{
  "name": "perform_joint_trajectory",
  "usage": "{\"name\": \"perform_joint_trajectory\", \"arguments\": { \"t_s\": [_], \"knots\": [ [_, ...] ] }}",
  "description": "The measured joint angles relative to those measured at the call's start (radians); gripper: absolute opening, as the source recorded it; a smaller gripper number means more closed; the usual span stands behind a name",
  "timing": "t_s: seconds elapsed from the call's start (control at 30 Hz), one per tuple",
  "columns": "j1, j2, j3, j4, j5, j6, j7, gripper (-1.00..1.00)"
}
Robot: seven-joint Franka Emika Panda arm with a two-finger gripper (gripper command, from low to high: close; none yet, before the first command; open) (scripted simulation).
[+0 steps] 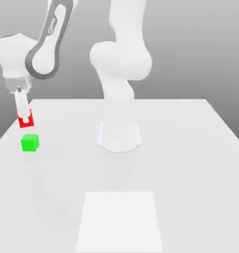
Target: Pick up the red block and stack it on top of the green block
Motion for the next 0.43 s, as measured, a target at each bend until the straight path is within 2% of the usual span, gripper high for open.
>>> {"name": "perform_joint_trajectory", "arguments": {
  "t_s": [0.2, 0.43],
  "knots": [
    [0.085, 0.102, -0.032, -0.001, 0.195, 0.066, -0.134, -1.00],
    [0.121, 0.201, -0.010, 0.005, 0.400, 0.129, -0.277, -1.00]
  ]
}}
